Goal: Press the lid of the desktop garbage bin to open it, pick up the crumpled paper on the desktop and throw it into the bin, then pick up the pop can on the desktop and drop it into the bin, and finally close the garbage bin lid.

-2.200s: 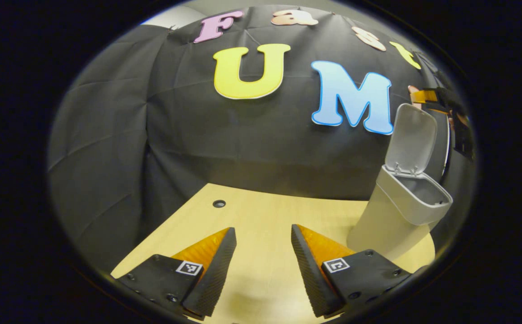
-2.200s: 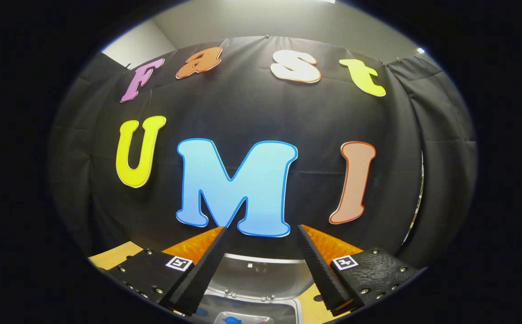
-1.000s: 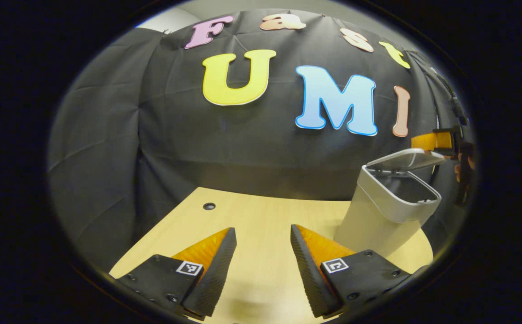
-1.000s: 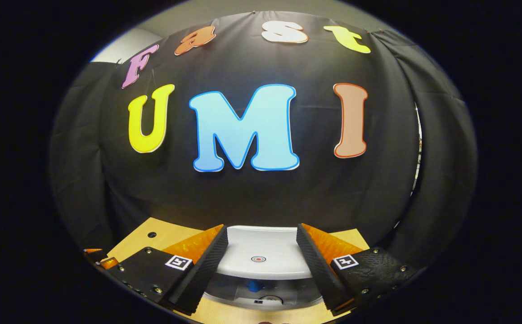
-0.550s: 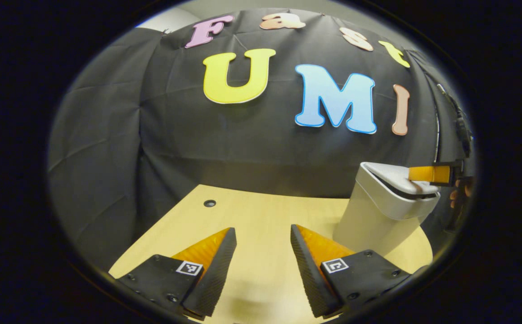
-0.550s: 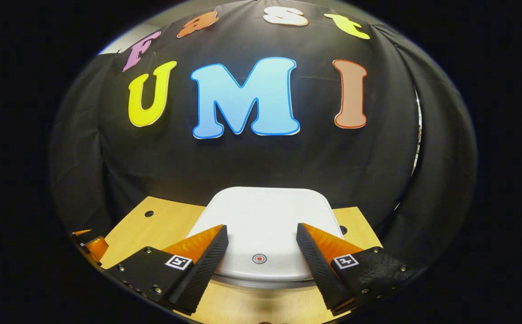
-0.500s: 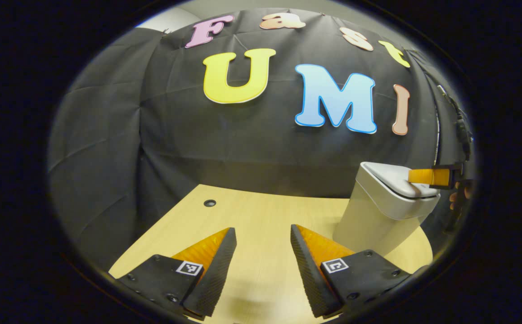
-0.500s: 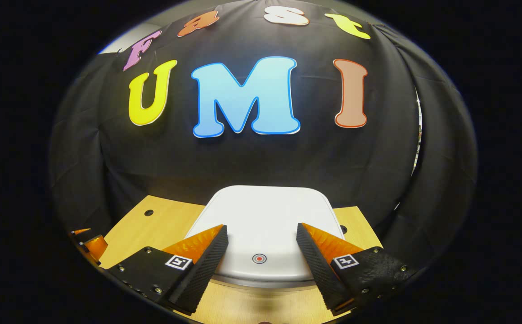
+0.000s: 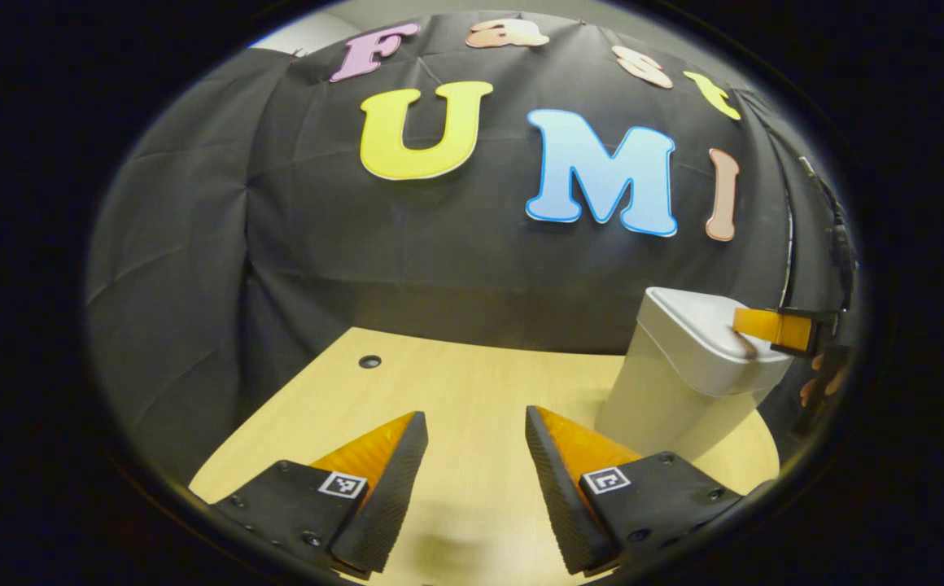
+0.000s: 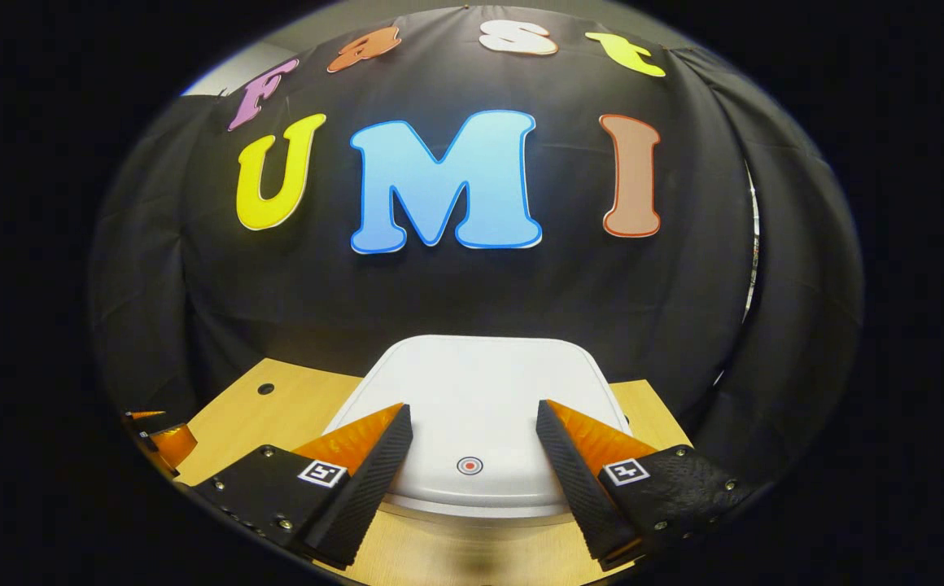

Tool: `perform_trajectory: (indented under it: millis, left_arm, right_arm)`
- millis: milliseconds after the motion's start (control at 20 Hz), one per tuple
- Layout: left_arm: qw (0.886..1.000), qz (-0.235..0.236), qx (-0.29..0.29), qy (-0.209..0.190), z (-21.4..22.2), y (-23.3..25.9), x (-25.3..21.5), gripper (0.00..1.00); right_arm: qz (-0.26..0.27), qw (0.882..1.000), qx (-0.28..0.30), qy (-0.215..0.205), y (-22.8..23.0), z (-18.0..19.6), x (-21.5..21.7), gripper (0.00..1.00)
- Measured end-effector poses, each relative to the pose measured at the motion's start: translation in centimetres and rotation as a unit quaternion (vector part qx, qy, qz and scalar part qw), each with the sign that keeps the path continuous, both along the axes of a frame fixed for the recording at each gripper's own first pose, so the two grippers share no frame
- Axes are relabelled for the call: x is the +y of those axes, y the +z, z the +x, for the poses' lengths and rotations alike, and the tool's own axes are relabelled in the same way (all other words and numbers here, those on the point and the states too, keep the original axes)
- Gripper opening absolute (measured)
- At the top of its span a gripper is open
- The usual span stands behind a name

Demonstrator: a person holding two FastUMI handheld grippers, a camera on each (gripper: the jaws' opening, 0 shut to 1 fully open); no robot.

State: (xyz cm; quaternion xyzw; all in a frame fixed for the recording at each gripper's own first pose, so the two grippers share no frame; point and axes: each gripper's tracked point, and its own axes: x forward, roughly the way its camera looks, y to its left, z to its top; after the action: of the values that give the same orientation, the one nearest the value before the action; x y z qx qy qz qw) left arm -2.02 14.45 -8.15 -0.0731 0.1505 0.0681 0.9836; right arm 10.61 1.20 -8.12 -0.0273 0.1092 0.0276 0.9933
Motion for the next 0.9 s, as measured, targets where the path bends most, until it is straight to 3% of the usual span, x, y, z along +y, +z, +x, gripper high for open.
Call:
perform_trajectory:
  millis: [100, 200, 900]
  left_arm:
    - [1.0, 0.001, 0.002, -0.001, 0.0, -0.2, -0.1, 0.83]
    - [1.0, -0.001, 0.004, -0.001, -0.1, -0.5, -0.2, 0.8]
    - [1.0, 0.009, -0.02, -0.004, 0.5, 1.6, 0.2, 0.83]
  right_arm:
    - [-0.002, 1.0, -0.012, -0.001, -0.2, 0.0, 0.0, 0.99]
    - [-0.004, 1.0, -0.025, -0.003, -0.3, 0.0, 0.0, 0.99]
    - [0.009, 0.998, -0.062, -0.009, -0.1, 0.1, 0.0, 0.98]
